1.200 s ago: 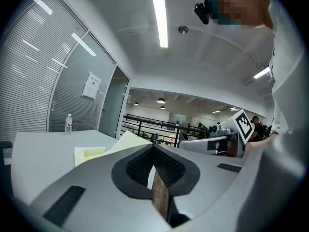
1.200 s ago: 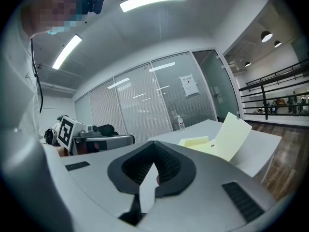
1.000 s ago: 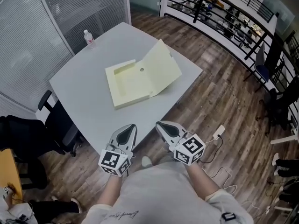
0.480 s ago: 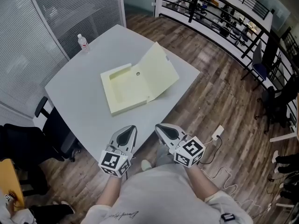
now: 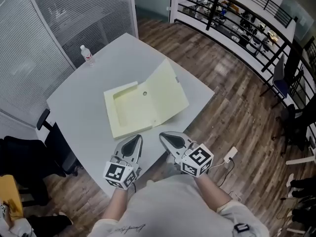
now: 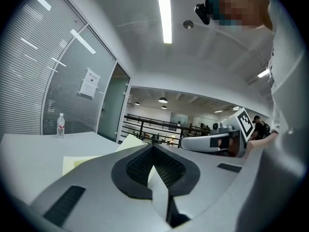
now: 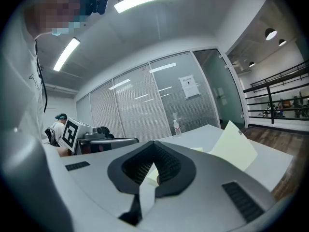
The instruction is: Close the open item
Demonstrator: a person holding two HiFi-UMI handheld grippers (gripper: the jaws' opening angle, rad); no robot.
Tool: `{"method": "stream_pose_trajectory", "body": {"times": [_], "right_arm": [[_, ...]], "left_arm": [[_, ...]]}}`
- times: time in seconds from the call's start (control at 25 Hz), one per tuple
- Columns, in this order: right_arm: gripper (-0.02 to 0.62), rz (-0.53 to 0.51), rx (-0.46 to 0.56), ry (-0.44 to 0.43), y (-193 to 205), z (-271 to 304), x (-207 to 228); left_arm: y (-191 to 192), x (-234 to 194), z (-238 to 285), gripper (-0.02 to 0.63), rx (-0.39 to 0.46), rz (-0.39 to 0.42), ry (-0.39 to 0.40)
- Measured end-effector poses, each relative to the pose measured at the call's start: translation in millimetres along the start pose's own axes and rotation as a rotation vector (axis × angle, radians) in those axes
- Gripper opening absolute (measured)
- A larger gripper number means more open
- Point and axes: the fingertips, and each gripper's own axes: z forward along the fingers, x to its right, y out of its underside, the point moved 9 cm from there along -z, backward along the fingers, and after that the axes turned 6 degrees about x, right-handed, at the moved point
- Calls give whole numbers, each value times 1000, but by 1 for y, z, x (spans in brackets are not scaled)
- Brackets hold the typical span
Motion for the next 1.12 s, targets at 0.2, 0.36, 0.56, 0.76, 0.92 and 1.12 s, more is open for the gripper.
{"method": "stream_pose_trajectory", "body": {"times": [0.2,0.36,0.56,0.76,0.92,1.12], "right_arm": [[21,-5,-15,-84,-15,21,34],[21,-1,-22,-133,-22,27,57],[21,10,-39,-157,-27,27,86],[21,29,-47,-170,-27,29,104],[21,31,-39,-169,-31,32,109],[21,29,-27,-145,-35,36,109]], "left_arm": [[-7,-8,36,9,9,6,-60],[-9,-6,59,9,11,12,-103],[-8,-2,79,9,9,9,-170],[-2,0,85,9,-5,-1,-213],[-7,-2,91,9,-1,10,-218],[-13,-9,95,9,-3,13,-201]]}}
